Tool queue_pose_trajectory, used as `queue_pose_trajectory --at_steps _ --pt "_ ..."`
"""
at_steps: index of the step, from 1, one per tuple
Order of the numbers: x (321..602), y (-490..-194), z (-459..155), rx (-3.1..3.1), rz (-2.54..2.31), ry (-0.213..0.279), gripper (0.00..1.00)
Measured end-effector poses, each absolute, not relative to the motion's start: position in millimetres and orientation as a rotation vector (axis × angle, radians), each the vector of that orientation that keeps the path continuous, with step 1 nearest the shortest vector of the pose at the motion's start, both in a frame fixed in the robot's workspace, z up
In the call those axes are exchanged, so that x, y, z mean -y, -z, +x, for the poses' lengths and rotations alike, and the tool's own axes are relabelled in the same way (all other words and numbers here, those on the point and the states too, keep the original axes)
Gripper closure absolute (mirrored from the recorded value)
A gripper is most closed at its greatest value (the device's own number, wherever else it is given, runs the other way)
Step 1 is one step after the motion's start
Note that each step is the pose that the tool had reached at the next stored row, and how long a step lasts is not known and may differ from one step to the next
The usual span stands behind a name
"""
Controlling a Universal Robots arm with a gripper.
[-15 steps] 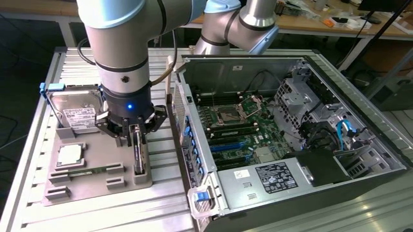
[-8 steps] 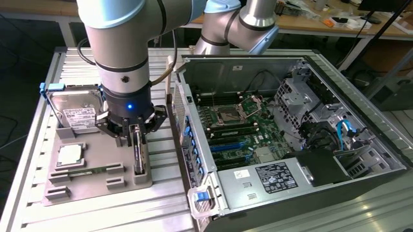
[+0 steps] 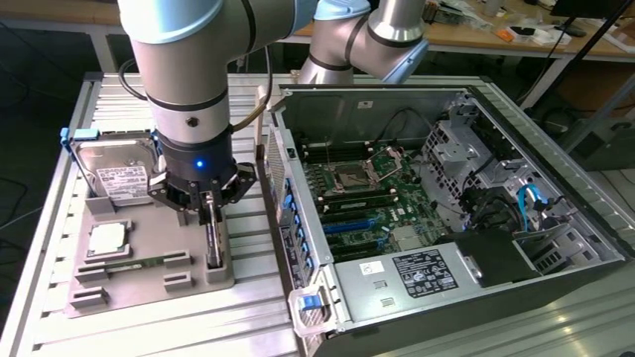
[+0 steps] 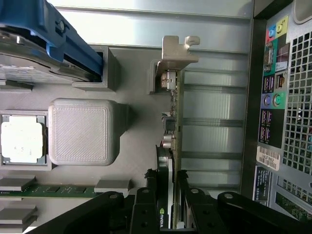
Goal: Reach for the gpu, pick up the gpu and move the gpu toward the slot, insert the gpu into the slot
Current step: 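Pick up the gpu and move the gpu toward the slot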
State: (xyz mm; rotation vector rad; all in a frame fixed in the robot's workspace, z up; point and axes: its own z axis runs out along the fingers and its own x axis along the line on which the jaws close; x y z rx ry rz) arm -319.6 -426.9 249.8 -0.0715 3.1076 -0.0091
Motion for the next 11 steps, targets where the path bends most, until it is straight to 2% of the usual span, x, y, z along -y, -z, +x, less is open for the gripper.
queue_pose_trajectory --at_steps 6,11 --pt "427 -251 -320 -3.107 -0.072 0.009 0.73" --pt "427 -263 -320 -3.104 -0.071 0.009 0.73"
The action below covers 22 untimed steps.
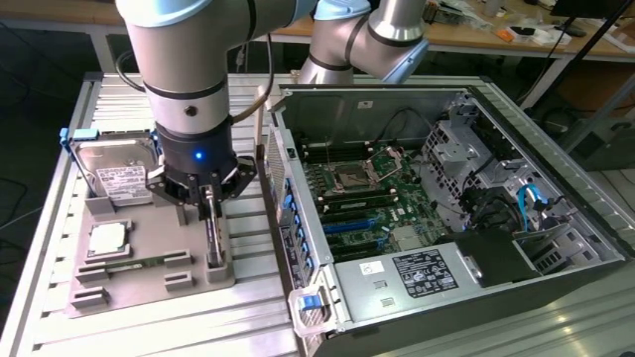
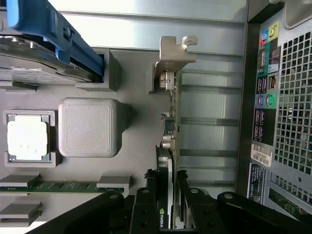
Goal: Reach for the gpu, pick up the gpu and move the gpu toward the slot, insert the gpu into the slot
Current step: 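Pick up the gpu and move the gpu toward the slot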
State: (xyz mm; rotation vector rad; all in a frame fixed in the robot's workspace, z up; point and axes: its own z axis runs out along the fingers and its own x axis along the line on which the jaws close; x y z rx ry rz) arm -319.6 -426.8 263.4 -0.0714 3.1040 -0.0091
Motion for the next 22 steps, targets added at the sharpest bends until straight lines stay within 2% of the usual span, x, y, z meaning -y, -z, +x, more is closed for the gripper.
queue_pose_trajectory --at_steps 22 --pt "427 -313 -320 -3.096 -0.071 0.010 0.73"
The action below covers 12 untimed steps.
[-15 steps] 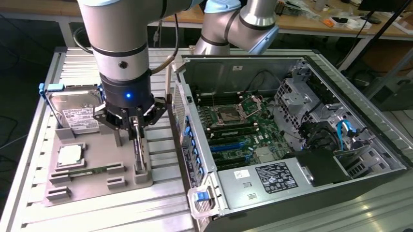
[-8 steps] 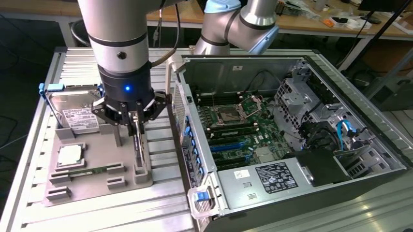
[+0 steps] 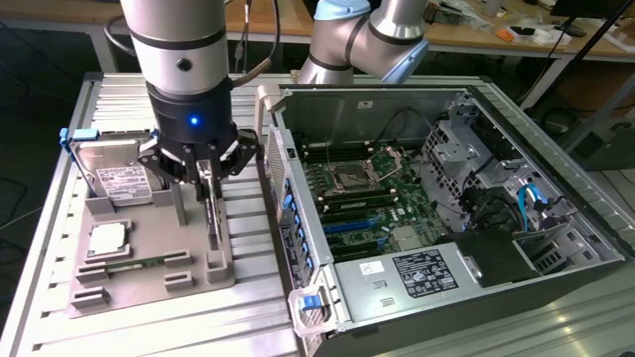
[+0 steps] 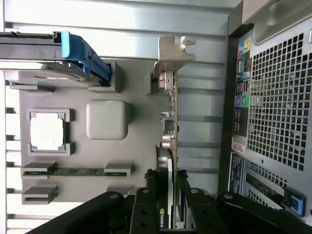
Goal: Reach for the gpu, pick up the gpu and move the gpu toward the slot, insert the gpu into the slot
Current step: 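Pick up the gpu and move the gpu toward the slot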
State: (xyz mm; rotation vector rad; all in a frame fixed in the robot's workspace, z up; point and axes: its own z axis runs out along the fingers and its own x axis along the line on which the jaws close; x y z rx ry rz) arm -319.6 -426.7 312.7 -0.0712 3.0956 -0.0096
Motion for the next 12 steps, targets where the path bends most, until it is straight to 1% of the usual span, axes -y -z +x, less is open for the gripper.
queue_pose_trajectory --at_steps 2,5,12 --pt "427 -322 -320 -3.095 -0.071 0.010 0.73" --pt "426 -343 -320 -3.093 -0.071 0.010 0.73" --pt "426 -375 -320 -3.091 -0.071 0.010 0.73"
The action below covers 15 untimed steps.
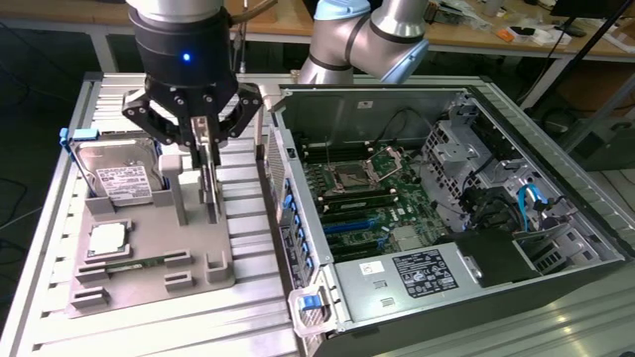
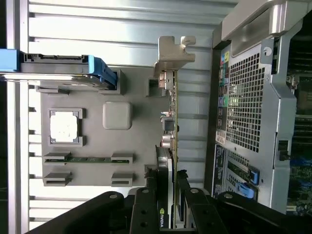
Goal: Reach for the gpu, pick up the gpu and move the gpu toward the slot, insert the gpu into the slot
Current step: 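Pick up the gpu and move the gpu toward the slot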
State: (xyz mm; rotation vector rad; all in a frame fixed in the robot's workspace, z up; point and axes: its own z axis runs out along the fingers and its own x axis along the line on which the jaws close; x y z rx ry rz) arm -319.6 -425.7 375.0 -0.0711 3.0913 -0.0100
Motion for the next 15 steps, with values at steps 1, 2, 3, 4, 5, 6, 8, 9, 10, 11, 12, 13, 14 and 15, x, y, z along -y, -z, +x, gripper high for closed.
queue_pose_trajectory --at_steps 1,2,3,4,5,6,8,9,10,11,12,13,14,15 --pt "426 -380 -320 -3.091 -0.071 0.010 0.73" --pt "426 -384 -320 -3.091 -0.071 0.010 0.73" --pt "425 -388 -320 -3.090 -0.071 0.010 0.73" --pt "425 -393 -320 -3.090 -0.071 0.010 0.73" --pt "425 -399 -320 -3.090 -0.071 0.010 0.73" --pt "425 -404 -320 -3.090 -0.071 0.010 0.73" --pt "425 -413 -319 -3.089 -0.071 0.011 0.73" --pt "425 -416 -319 -3.089 -0.071 0.011 0.73" --pt "425 -418 -318 -3.090 -0.071 0.011 0.73" --pt "425 -419 -316 -3.089 -0.071 0.011 0.73" --pt "425 -419 -314 -3.089 -0.071 0.011 0.73" --pt "425 -420 -310 -3.089 -0.071 0.011 0.73" --pt "425 -420 -307 -3.090 -0.071 0.011 0.73" --pt "425 -421 -304 -3.089 -0.071 0.011 0.73"
